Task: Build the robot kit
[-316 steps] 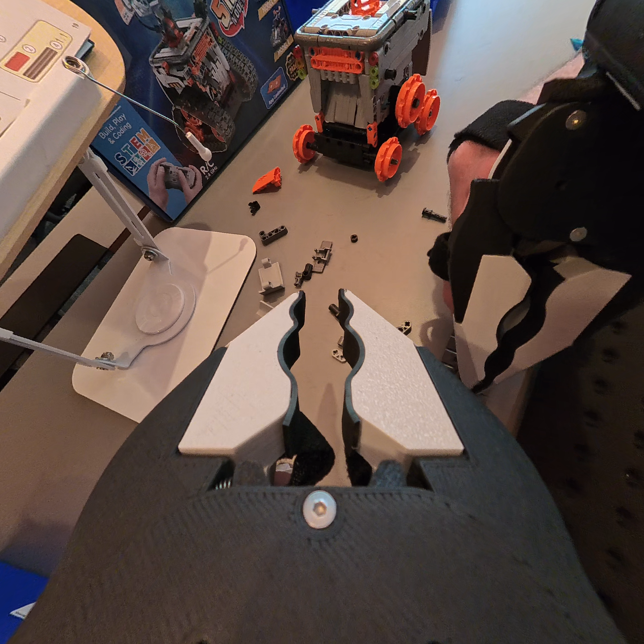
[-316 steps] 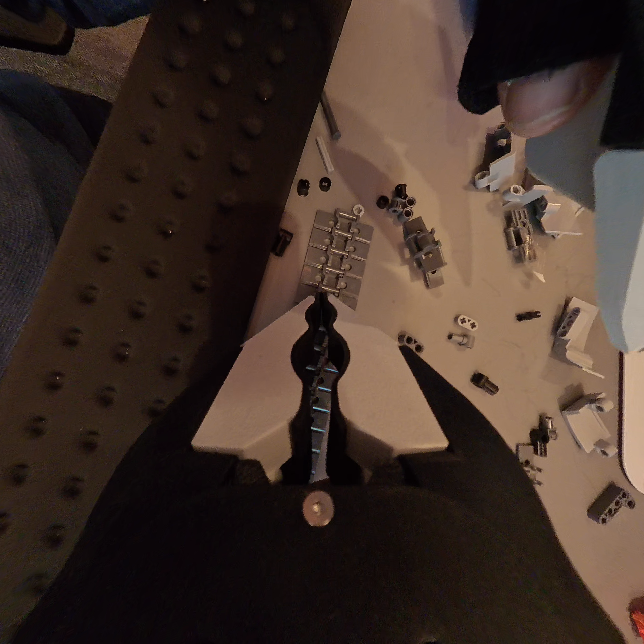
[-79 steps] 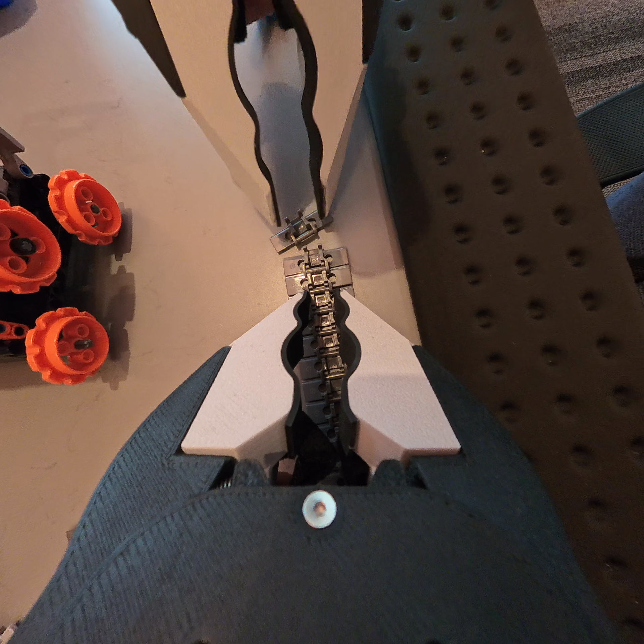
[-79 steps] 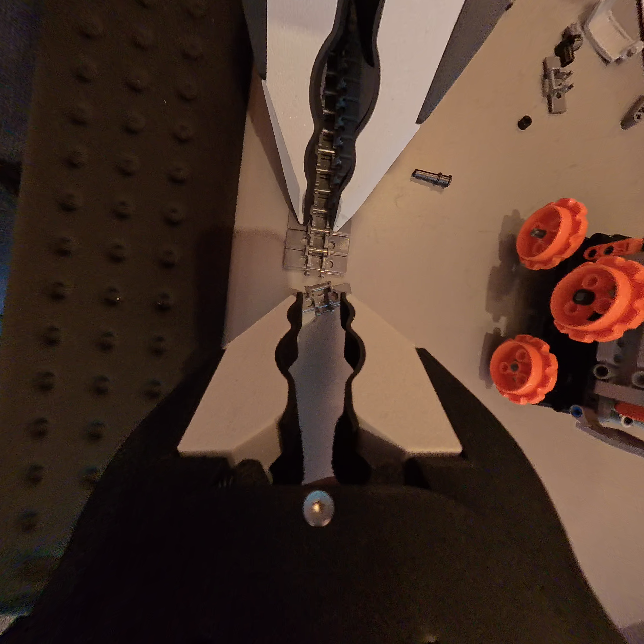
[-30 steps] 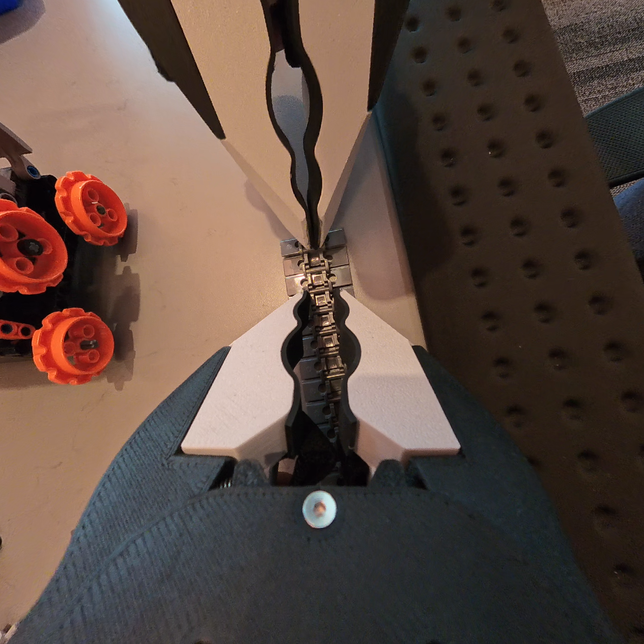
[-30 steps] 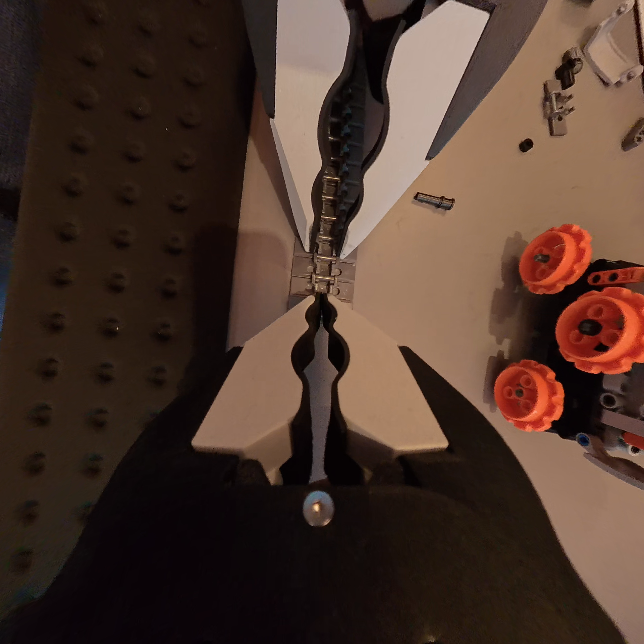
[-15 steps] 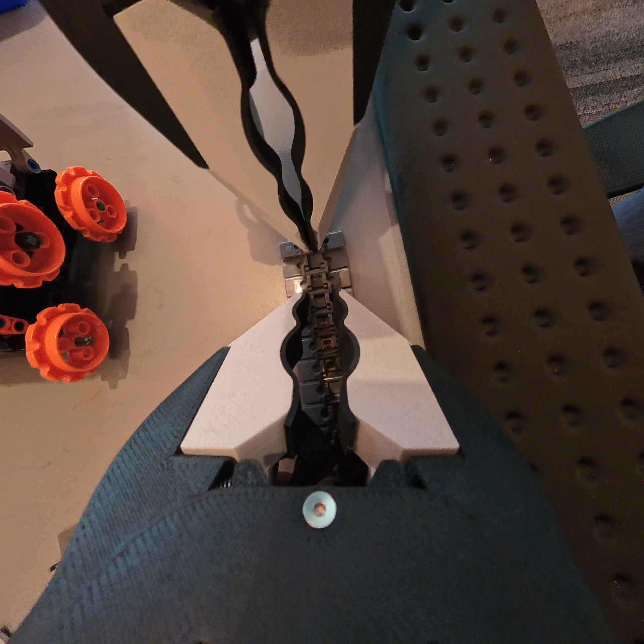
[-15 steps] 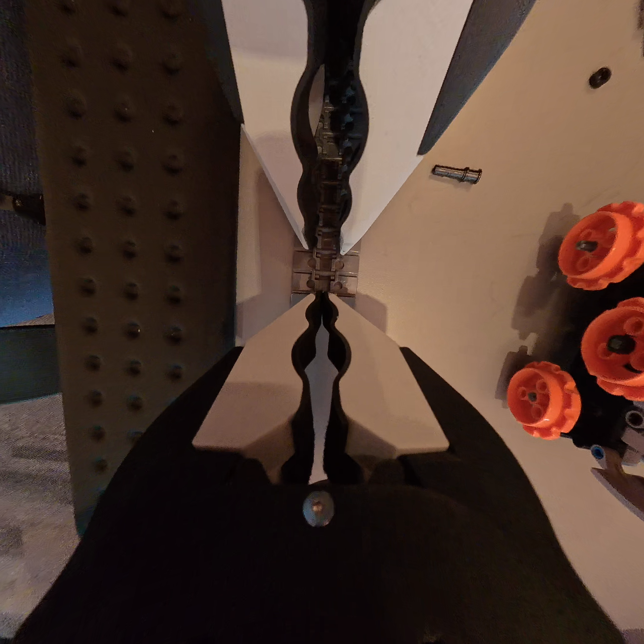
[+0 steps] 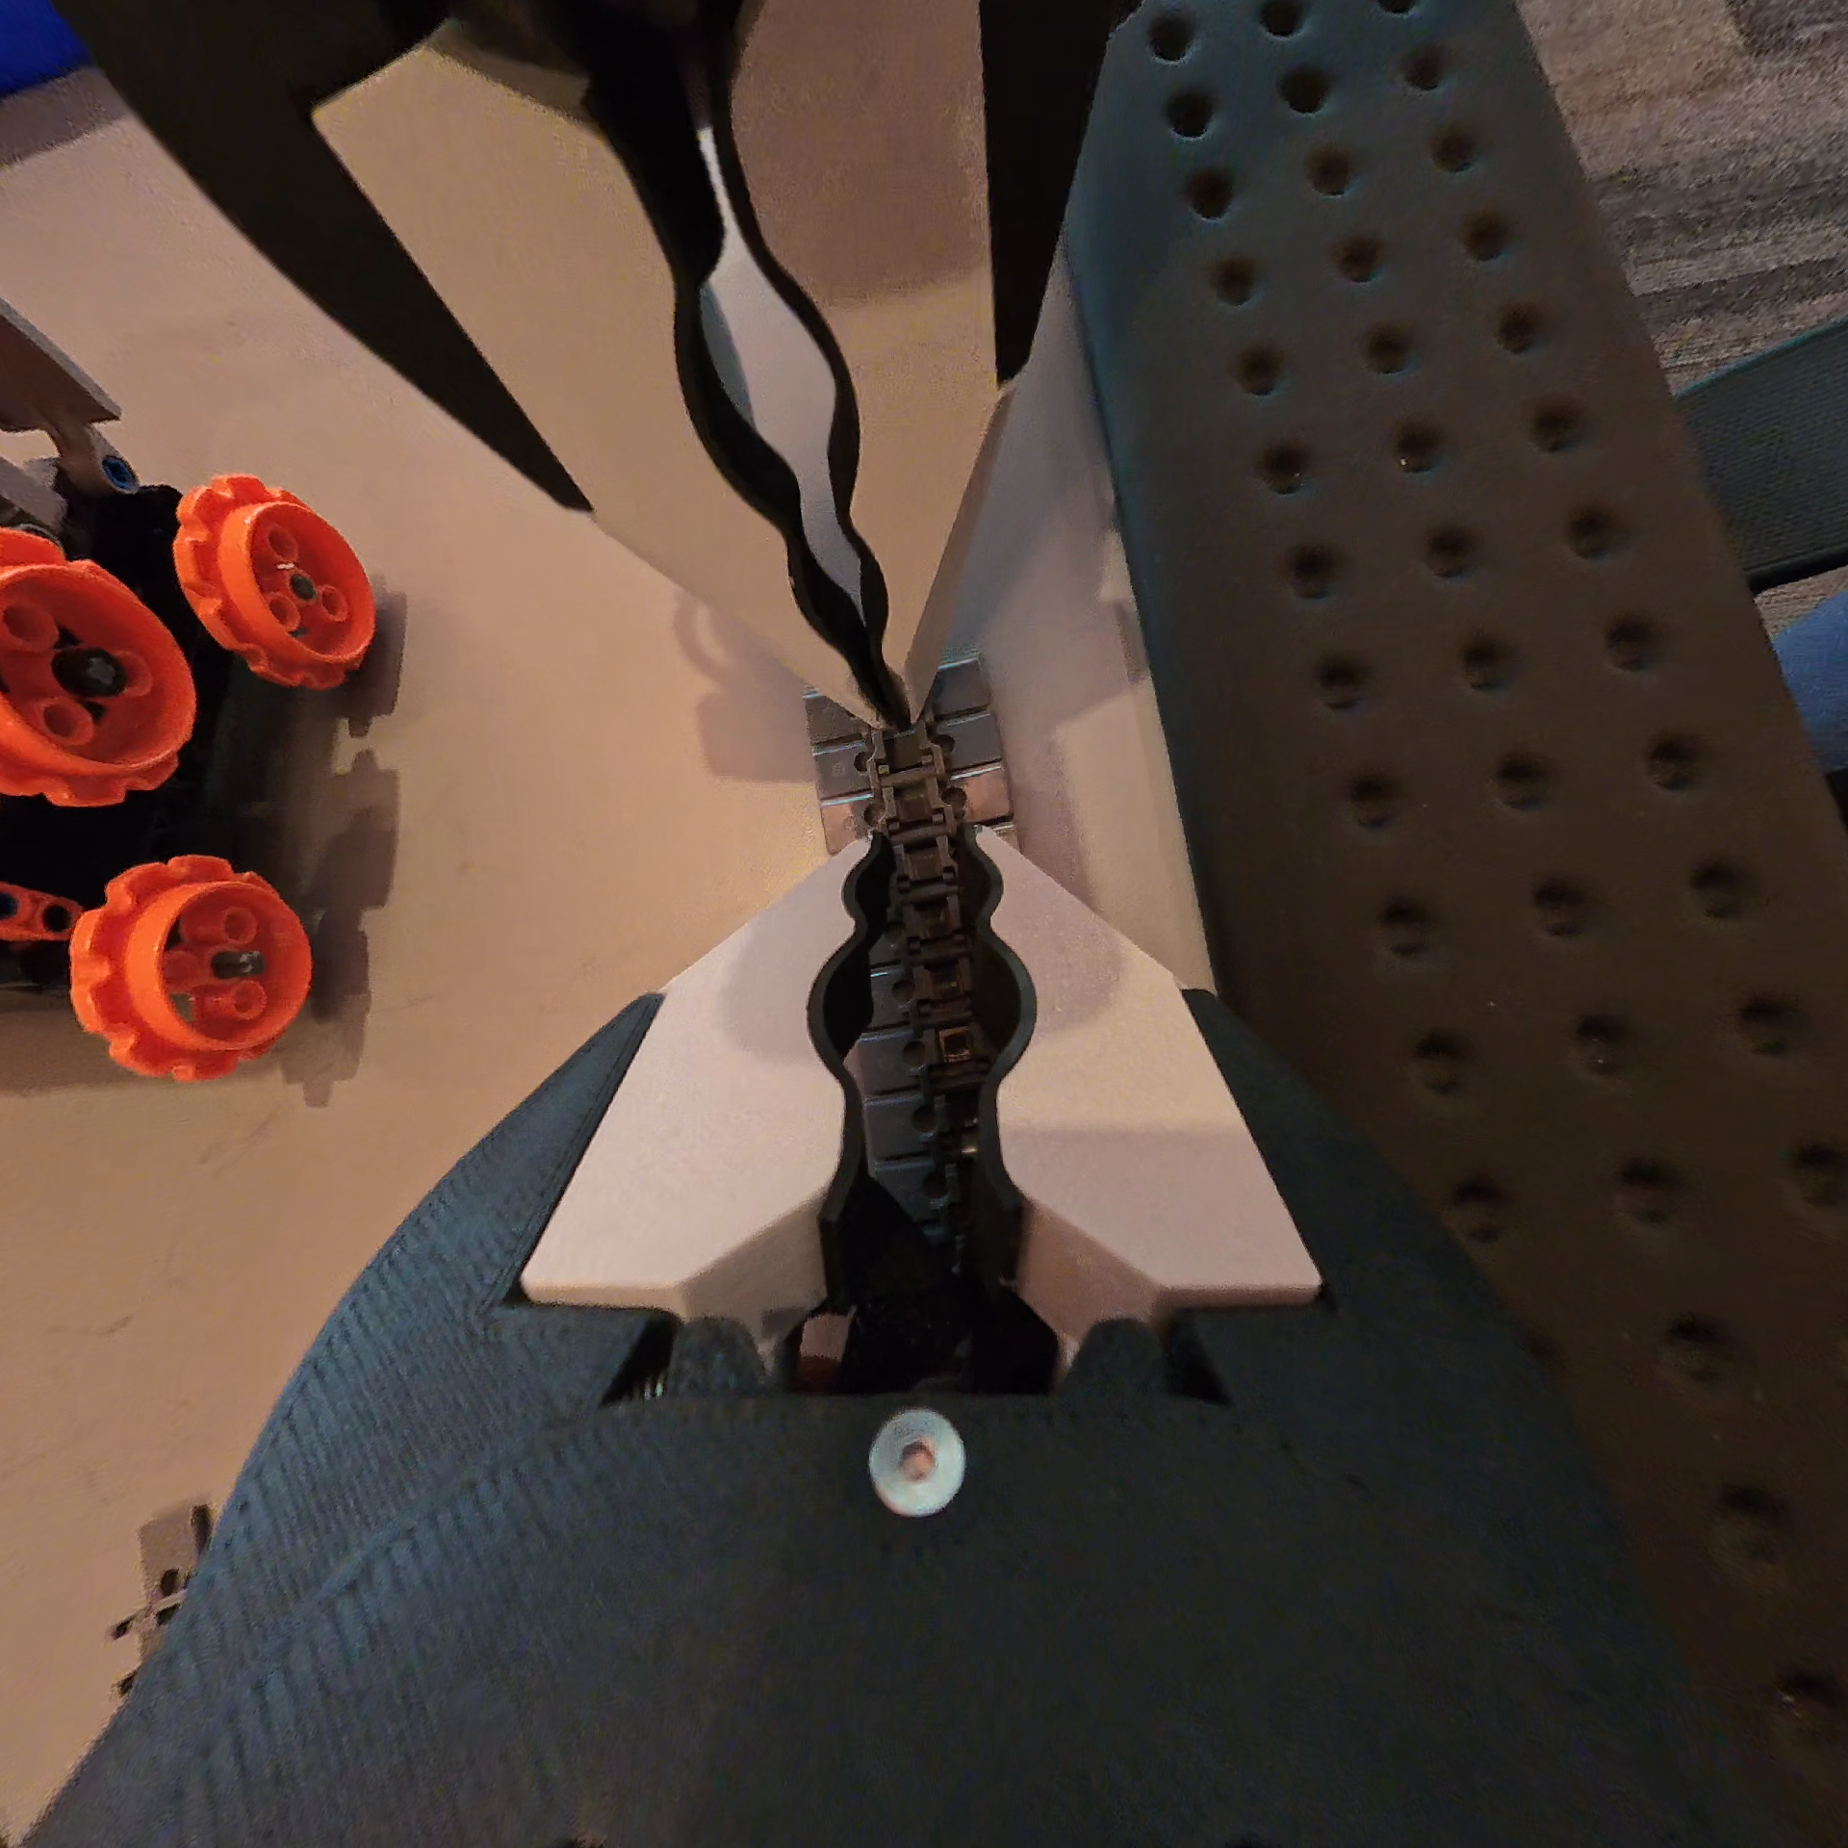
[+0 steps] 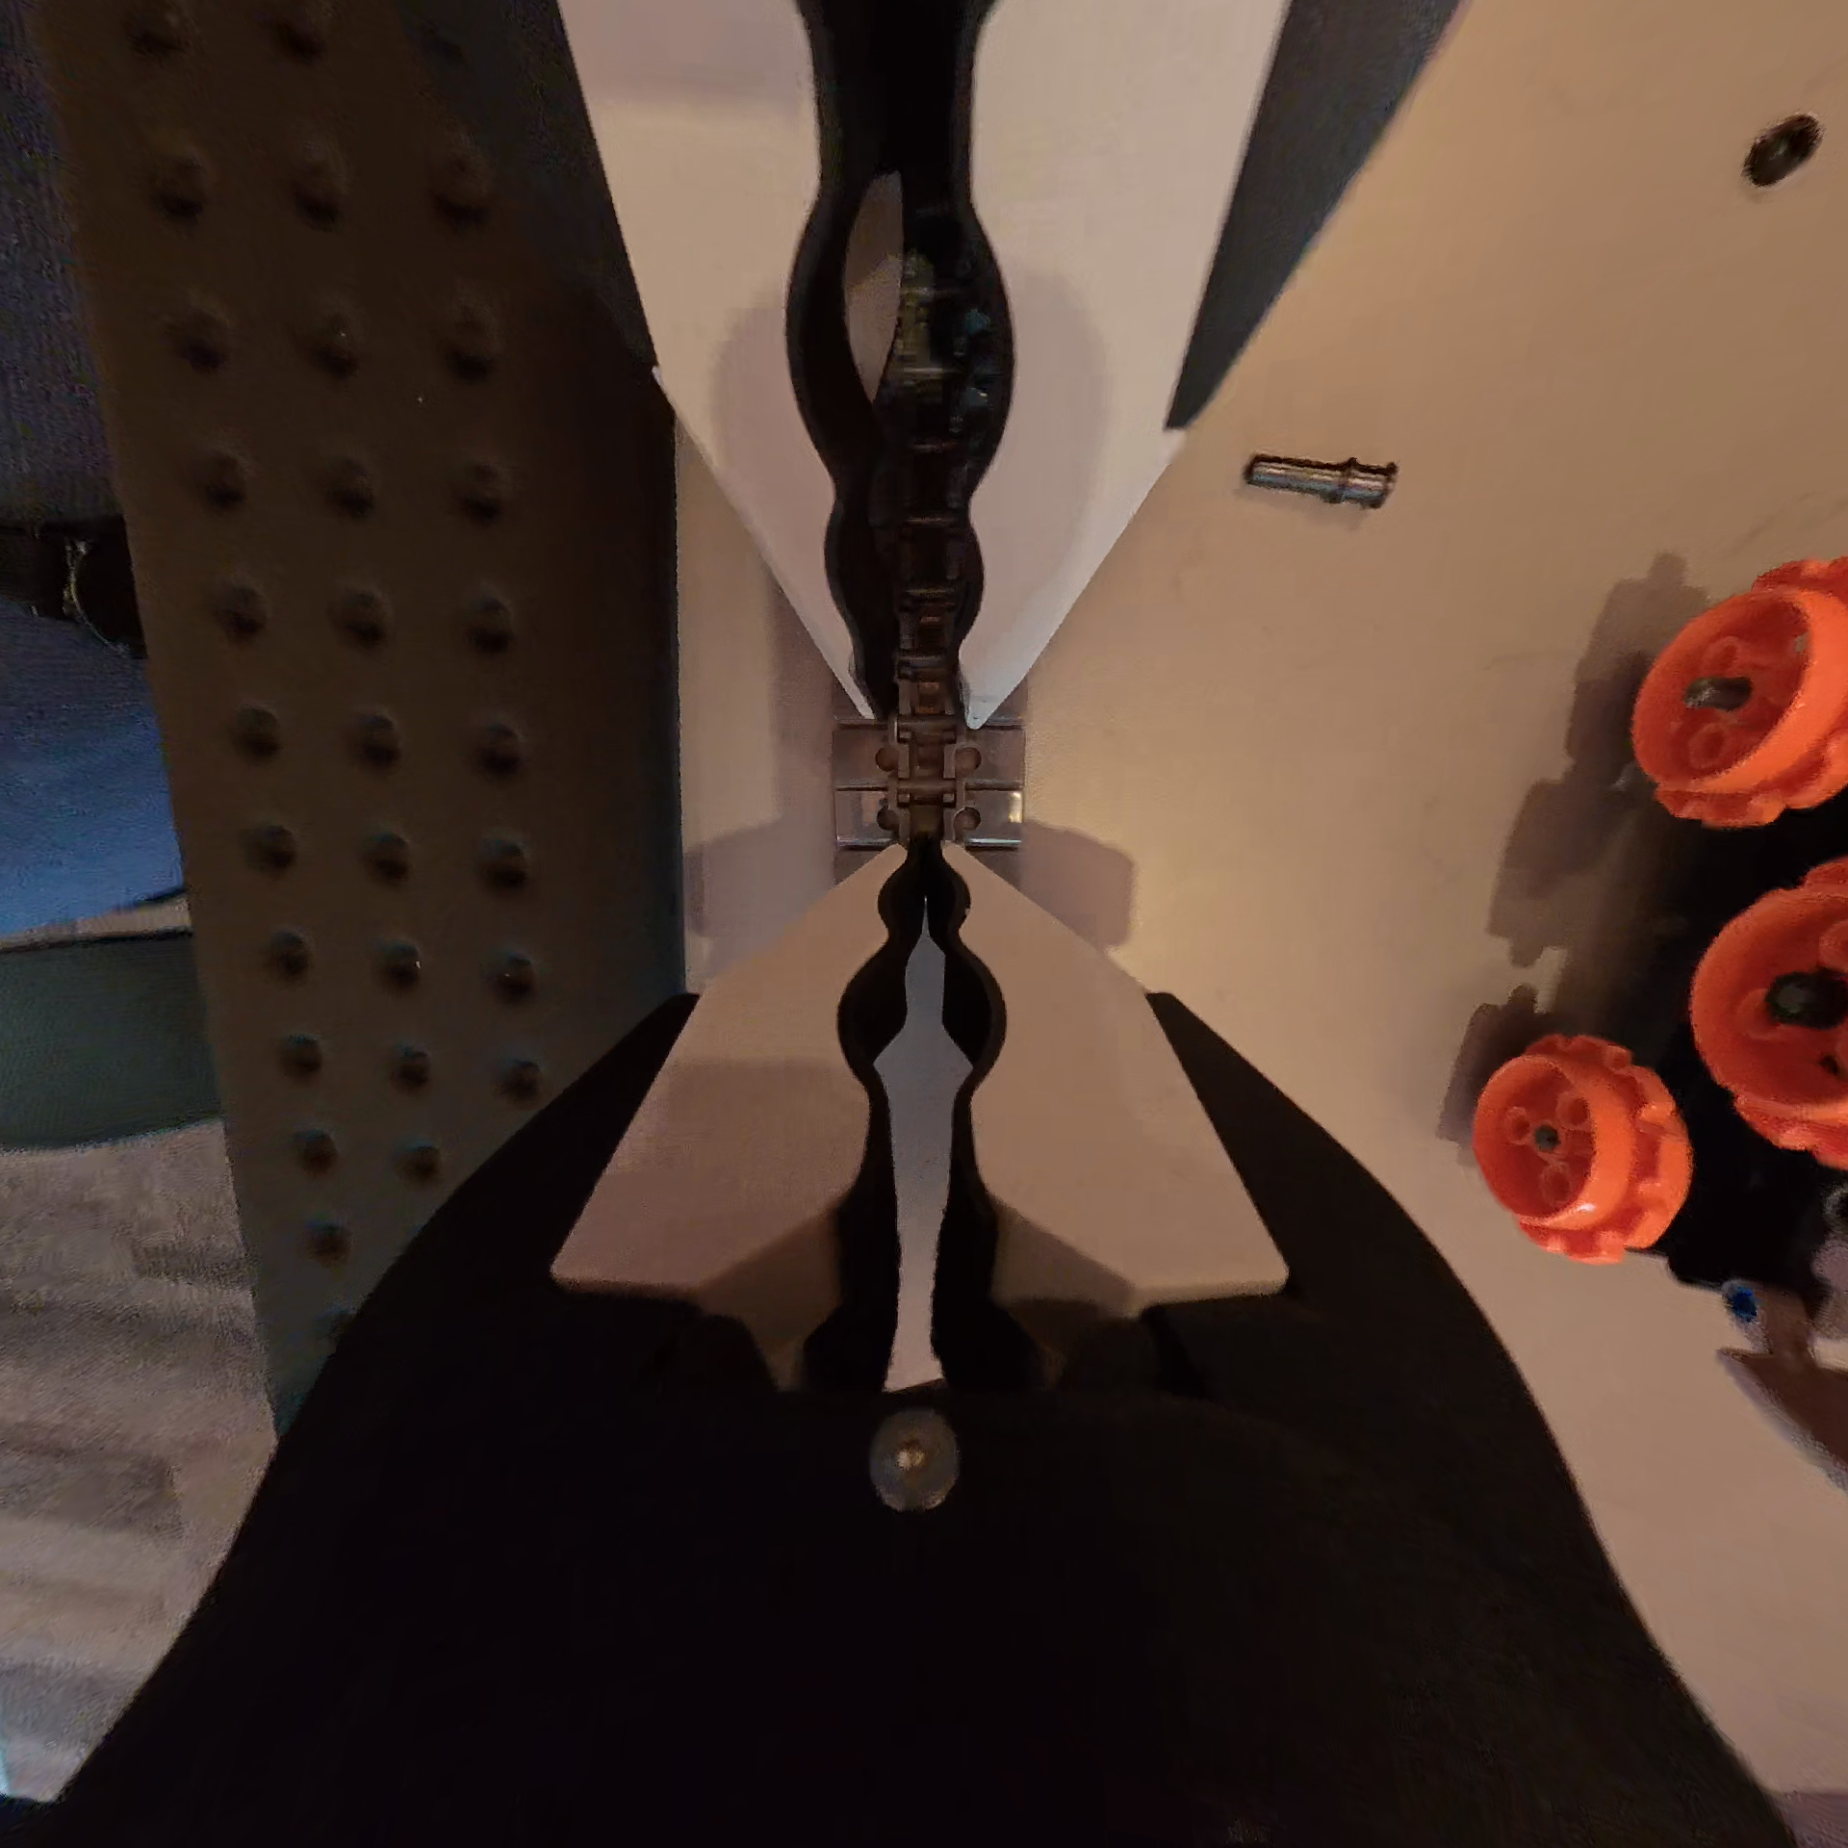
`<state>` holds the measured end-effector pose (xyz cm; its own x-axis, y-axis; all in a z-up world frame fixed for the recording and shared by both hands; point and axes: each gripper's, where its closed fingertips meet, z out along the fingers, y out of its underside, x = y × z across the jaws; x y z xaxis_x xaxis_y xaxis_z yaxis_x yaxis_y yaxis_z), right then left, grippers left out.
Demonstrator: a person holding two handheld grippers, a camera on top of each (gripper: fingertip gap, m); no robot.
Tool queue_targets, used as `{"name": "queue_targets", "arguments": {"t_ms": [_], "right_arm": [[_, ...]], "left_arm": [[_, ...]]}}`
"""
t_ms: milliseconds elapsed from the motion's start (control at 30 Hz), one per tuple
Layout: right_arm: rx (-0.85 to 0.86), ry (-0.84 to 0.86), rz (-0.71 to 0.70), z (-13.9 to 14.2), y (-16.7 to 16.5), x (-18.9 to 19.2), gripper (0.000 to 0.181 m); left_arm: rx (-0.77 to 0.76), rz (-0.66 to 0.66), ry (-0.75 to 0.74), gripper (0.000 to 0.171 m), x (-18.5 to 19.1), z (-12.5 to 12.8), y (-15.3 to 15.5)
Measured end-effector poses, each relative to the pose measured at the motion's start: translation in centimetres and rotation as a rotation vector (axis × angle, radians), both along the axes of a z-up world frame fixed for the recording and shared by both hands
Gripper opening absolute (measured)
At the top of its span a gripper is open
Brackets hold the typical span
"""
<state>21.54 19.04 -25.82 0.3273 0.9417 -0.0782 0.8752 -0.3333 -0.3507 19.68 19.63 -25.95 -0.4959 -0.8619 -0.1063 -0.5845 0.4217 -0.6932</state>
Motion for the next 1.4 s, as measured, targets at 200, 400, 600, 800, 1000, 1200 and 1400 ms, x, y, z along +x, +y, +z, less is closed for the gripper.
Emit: {"name": "queue_targets", "arguments": {"t_ms": [200, 400, 600, 800, 1000, 1200, 1400], "right_arm": [[0.128, 0.105, -0.101, 0.9, 0.5, 0.8, 0.0], [0.173, 0.1, -0.076, 0.5, 0.5, 0.7, 0.0], [0.165, 0.154, -0.07, 0.1, -0.1, 0.6, 0.0], [0.223, 0.138, -0.069, 0.2, 0.3, 0.3, 0.0], [0.211, 0.144, -0.045, 0.2, -0.4, 0.5, 0.0], [0.251, 0.178, -0.07, 0.2, -0.1, 0.4, 0.028], [0.257, 0.196, -0.044, -0.1, 0.3, -0.2, 0.008]], "left_arm": [[0.018, -0.004, -0.002, 0.013, -0.1, 0.0, -0.1], [0.02, -0.006, 0.006, 0.013, -0.2, 0.0, -0.1], [0.016, -0.002, 0.005, 0.012, -0.2, 0.0, 0.0], [0.02, -0.004, 0.005, 0.013, -0.2, 0.0, 0.0], [0.045, -0.002, 0.005, 0.013, -0.3, 0.0, 0.0], [0.058, 0.032, 0.013, 0.018, -1.1, 0.7, 1.1], [0.081, 0.089, 0.006, 0.019, -3.1, 2.2, 2.9]]}}
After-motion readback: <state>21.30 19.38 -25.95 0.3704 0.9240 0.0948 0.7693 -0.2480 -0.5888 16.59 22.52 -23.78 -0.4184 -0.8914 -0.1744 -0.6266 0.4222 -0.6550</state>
